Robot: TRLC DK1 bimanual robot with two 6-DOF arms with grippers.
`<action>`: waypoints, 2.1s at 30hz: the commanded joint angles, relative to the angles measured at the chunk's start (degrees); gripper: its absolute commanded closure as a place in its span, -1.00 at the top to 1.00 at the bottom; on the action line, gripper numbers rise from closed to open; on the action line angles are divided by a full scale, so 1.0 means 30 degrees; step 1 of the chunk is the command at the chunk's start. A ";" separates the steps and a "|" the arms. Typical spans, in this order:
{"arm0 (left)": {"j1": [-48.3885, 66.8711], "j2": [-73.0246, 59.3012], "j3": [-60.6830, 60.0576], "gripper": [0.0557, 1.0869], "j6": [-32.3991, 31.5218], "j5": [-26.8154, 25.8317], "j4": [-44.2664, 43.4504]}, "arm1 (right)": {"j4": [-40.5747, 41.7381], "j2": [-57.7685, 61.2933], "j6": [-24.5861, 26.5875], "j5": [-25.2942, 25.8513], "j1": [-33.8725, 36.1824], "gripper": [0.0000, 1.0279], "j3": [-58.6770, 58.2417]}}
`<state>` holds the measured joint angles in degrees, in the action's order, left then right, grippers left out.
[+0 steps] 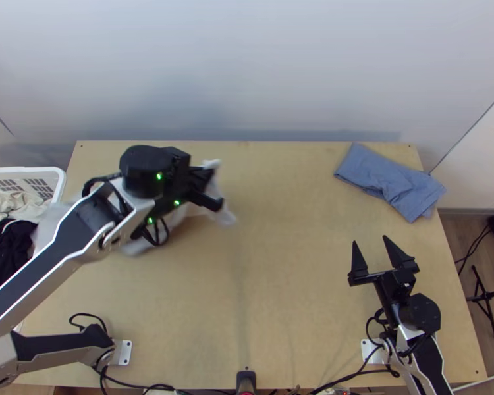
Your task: Fold the t-shirt
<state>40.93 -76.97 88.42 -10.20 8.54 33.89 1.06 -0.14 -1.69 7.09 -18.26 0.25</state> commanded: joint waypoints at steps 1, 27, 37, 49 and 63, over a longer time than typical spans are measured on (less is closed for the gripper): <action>0.5430 -0.0037 0.3836 -0.93 -0.1728 0.1608 -0.1013 | -0.0002 0.0018 0.0008 0.0009 -0.0007 0.91 0.0004; -1.0010 0.4856 -0.0441 -0.93 -0.6211 -0.5247 -0.4792 | -0.0002 -0.0011 0.0008 0.0009 -0.0007 0.91 0.0004; -2.0937 0.6174 -1.4796 -0.93 -0.0117 -1.1048 -0.8953 | -0.0002 0.0018 -0.0021 0.0009 -0.0007 0.91 0.0004; -2.4043 0.4621 -1.8195 -0.93 0.1934 -1.1546 -0.9509 | -0.0002 -0.0011 0.0008 0.0009 -0.0007 0.91 0.0004; -2.4160 0.3860 -1.8224 -0.02 0.2813 -0.9320 -1.0447 | -0.0002 -0.0011 0.0008 0.0009 -0.0007 0.91 0.0004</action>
<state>-31.20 -64.66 34.04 -4.08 -22.81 3.42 1.04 -0.14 -1.67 7.09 -18.26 0.25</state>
